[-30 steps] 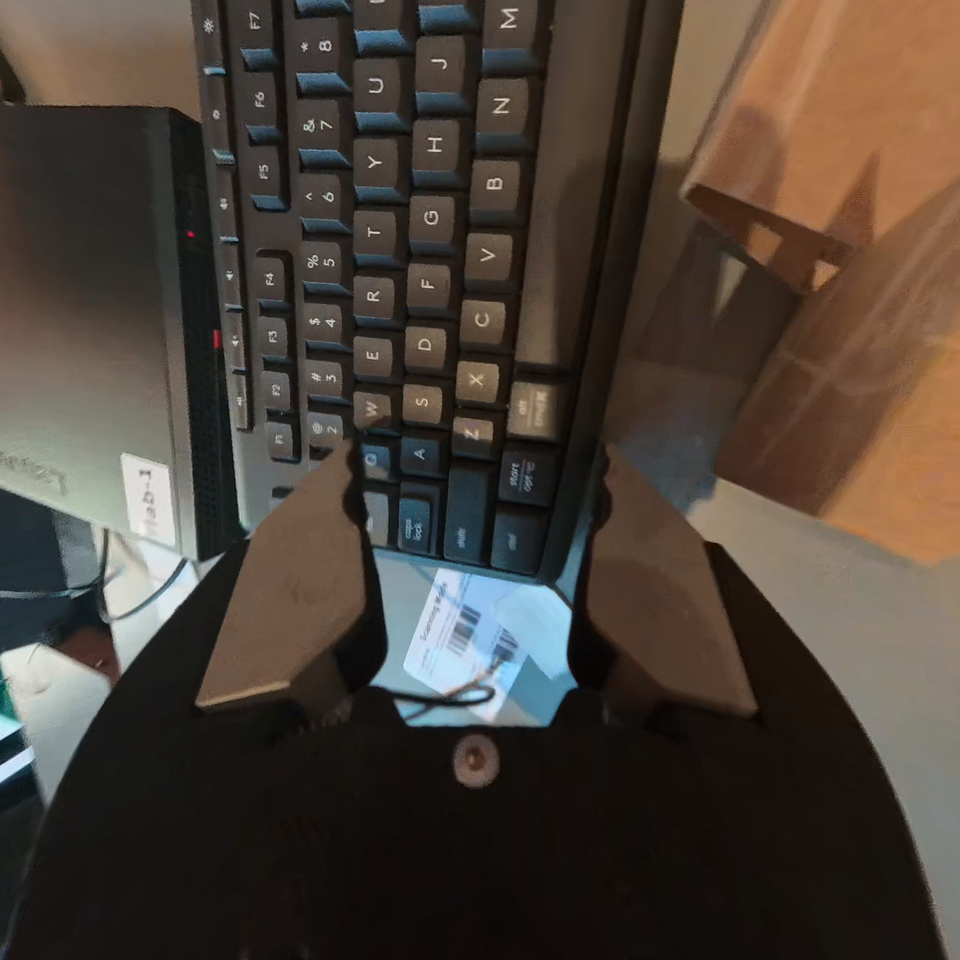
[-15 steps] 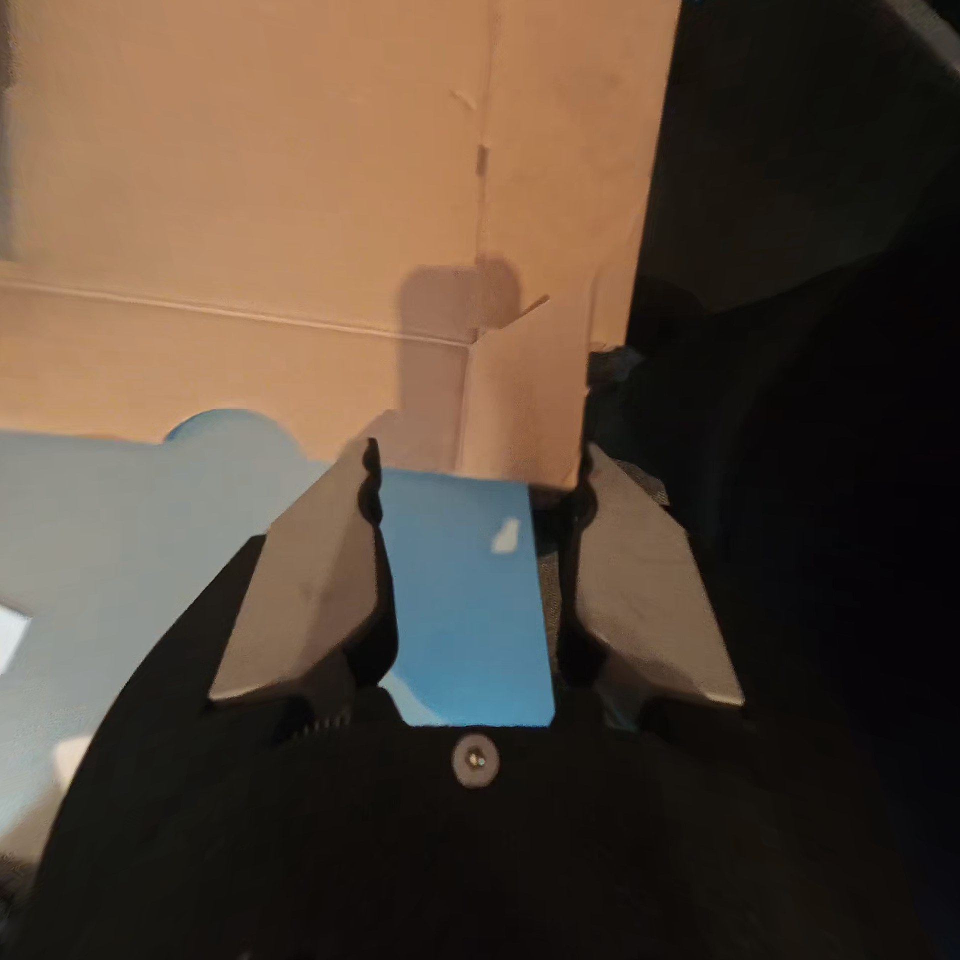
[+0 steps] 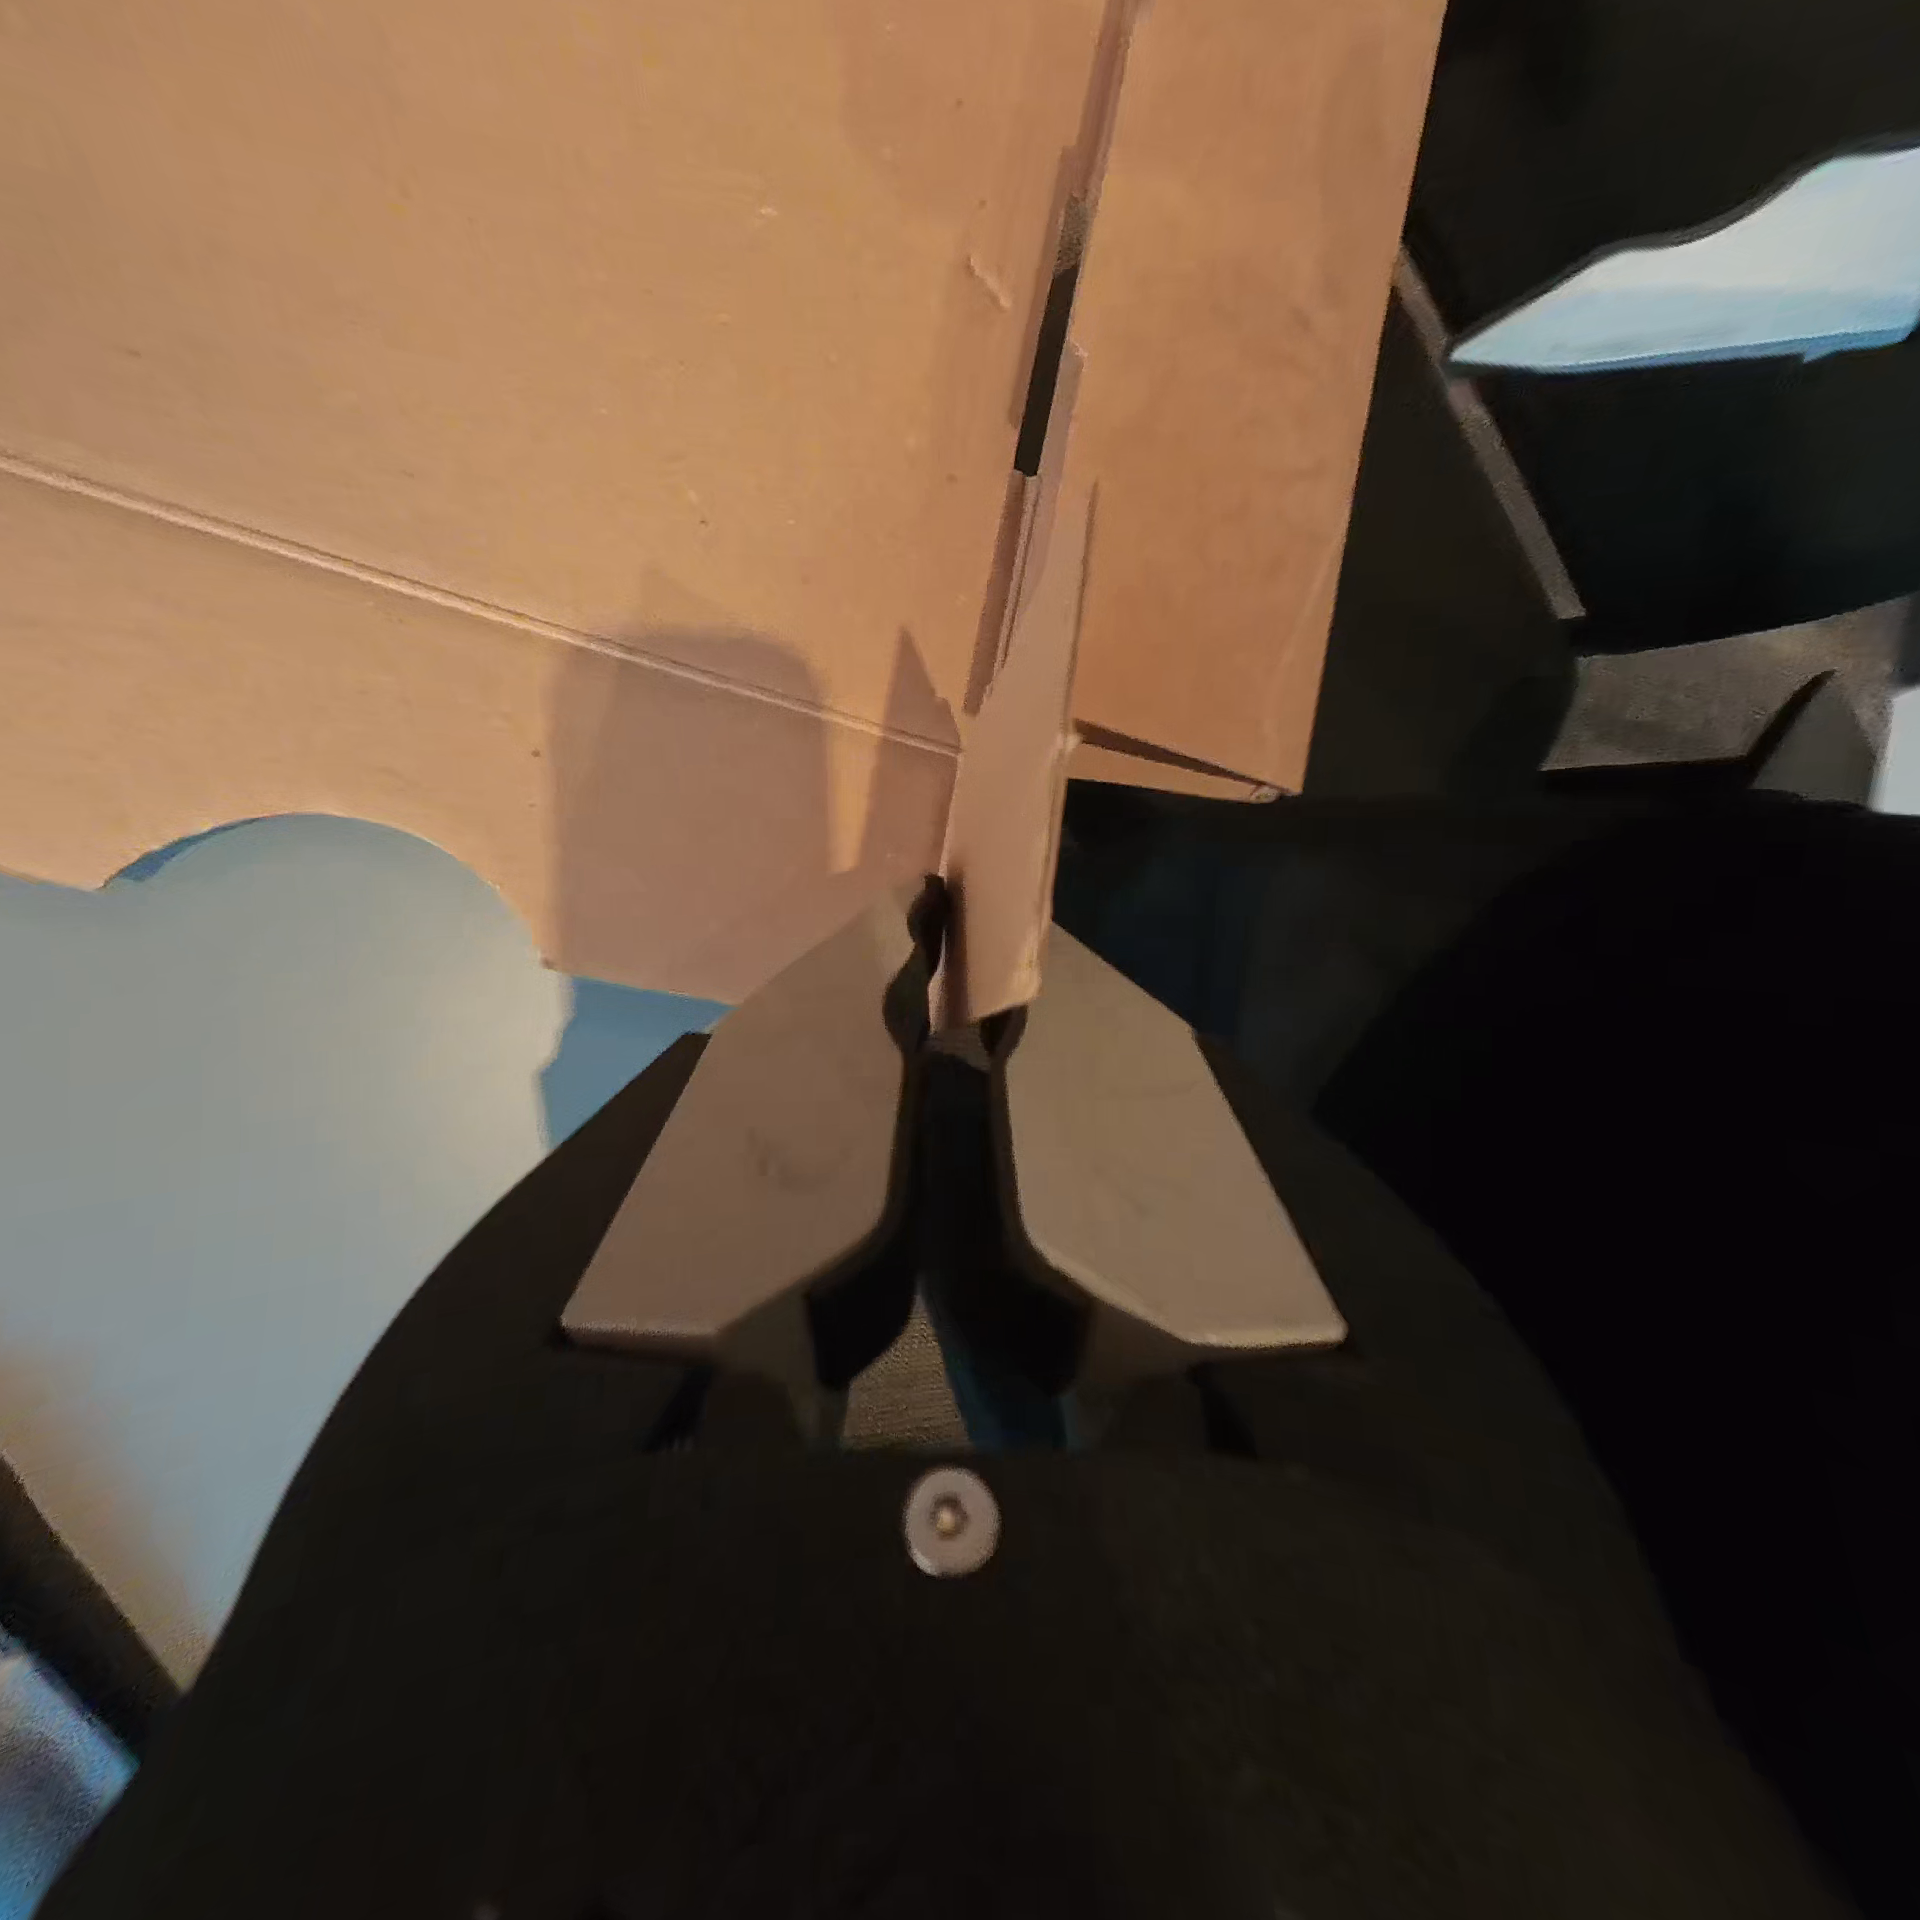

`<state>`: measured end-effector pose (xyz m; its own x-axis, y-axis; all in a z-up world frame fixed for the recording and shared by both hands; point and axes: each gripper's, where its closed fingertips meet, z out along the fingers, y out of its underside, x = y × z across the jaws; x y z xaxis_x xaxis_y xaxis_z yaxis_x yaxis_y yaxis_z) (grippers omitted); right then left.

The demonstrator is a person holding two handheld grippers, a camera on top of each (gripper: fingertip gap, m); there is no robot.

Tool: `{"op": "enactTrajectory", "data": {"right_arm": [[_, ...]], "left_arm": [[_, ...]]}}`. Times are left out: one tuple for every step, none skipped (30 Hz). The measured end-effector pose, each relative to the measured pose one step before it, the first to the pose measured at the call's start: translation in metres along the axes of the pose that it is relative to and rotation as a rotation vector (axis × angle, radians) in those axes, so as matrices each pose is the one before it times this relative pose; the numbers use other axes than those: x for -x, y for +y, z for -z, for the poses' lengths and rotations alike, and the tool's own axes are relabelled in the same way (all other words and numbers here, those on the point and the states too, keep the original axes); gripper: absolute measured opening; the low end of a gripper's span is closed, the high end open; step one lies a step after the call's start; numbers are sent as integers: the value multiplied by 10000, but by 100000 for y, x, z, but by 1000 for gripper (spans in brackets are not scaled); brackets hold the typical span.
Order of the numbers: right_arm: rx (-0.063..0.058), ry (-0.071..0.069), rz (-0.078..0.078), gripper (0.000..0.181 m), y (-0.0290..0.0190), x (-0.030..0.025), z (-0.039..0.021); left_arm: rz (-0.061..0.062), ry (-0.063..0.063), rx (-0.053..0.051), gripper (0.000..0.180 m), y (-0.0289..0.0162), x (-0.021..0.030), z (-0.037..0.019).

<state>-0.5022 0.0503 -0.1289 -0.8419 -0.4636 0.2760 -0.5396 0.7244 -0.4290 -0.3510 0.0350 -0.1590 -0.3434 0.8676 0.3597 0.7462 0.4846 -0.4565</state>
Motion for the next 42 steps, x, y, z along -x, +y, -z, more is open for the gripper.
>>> {"op": "enactTrajectory", "data": {"right_arm": [[97, -19, 370, 75, 15, 426, 200], [75, -147, 228, 75, -58, 574, 165], [28, -236, 95, 76, -183, 681, 127], [-5, -264, 52, 76, -235, 586, 33], [18, -167, 91, 77, -170, 561, 38], [38, -36, 82, 77, -83, 339, -19], [20, -94, -14, 77, -2, 318, -30], [-8, -202, -69, 77, -25, 399, 21], [-25, -78, -30, 77, -60, 106, 56], [-56, -29, 47, 77, -121, -16, 159], [-69, -94, 69, 77, -212, -82, 177], [-110, -24, 62, 78, -253, -316, 226], [-133, -52, 107, 77, -226, -367, 359], [-64, -124, 195, 78, -7, -410, 313], [47, -25, 284, 79, 396, -655, 309], [113, -7, 371, 80, 685, -838, 57], [205, -53, 411, 80, 1039, -825, -116], [306, 6, 432, 82, 1260, -867, -296], [298, 46, 516, 83, 1200, -867, -423], [155, -29, 530, 84, 914, -598, -429], [21, -102, 418, 83, 530, -381, -400], [-65, -176, 272, 83, 267, -223, -377], [-134, -232, 218, 83, 18, -109, -353], [-164, -219, 222, 83, -140, -80, -331], [-162, -193, 304, 83, -234, -157, -550], [-108, -166, 399, 83, -89, 9, -365], [-55, -212, 405, 82, 36, 93, -403], [-31, -184, 341, 80, 92, 45, -392], [-56, -157, 262, 76, 39, -61, -418], [-104, -127, 170, 67, -161, -91, -170], [-204, -258, 90, 55, -424, 77, -7], [-233, -277, -32, 46, -519, -53, 81], [-182, -352, -157, 39, -496, 58, 135], [-109, -377, -312, 36, -362, -21, 102], [-115, -542, -450, 36, -305, 50, 78], [-168, -416, -540, 34, -342, -90, 118], [-164, -205, -551, 30, -263, -429, 139], [-149, -192, -458, 29, -193, -430, 161], [-124, -62, -367, 28, -146, -519, 213], [-97, 69, -349, 25, -212, -688, 277], [1, -42, -388, 16, -208, -776, 241], [14, -234, -503, 2, -137, -397, 192]], "left_arm": [[239, 223, -117, 2, 579, -58, 444], [253, 92, -68, 2, 599, 212, 379], [228, -63, -25, 3, 619, 454, 335], [217, -90, -41, 4, 500, 454, 294], [170, -53, -107, 4, 288, 292, 229], [150, -59, -150, 5, 79, 280, 241], [177, -45, -126, 5, 209, 173, 179], [221, 34, -71, 5, 62, 106, 173], [224, 79, -57, 6, 25, 15, 206], [201, 66, -97, 7, -32, 23, 259], [189, 58, -103, 9, -19, 54, 268], [158, 4, -85, 11, 84, 192, 252], [123, -60, -56, 12, 162, 192, 185], [81, -93, -20, 13, 155, 328, 229], [78, -136, 6, 15, 183, 364, 197], [72, -107, 20, 17, 207, 271, 155], [66, -43, 49, 21, 199, 214, 112], [63, -28, 71, 29, 243, 58, 11], [26, -85, 118, 35, 263, 46, 27], [-59, -124, 104, 34, 268, 101, 32], [-92, -158, 74, 33, 203, -57, 60], [-93, -186, 45, 32, 109, 68, 166], [-93, -191, 53, 32, 115, 101, 174], [-121, -224, 64, 34, 72, 142, 185], [-174, -265, 62, 36, 40, 189, 145], [-239, -248, 87, 37, 65, 182, 39], [-290, -192, 134, 37, 132, 68, -47], [-280, -199, 145, 37, 179, 117, -109], [-222, -147, 117, 37, 126, 33, -160], [-166, -106, 97, 36, 53, 20, -152], [-117, -57, 44, 29, -56, -37, -55], [-66, 18, -33, 20, -214, -98, -9], [-30, 151, -78, 12, -318, -247, 47], [18, 44, -72, 11, -302, -25, 89], [6, 54, -72, 8, -398, -52, 19], [-4, 78, -55, 5, -410, -44, 0], [13, 27, 13, 5, -257, 67, -16], [-19, 2, 16, 4, -249, 54, 60], [-41, 23, -14, 4, -243, 65, 112], [-10, 4, -28, 3, -280, -49, 152], [-17, 47, -66, 3, -459, -201, 166], [-42, 59, -93, 3, -555, -126, 276]]}}
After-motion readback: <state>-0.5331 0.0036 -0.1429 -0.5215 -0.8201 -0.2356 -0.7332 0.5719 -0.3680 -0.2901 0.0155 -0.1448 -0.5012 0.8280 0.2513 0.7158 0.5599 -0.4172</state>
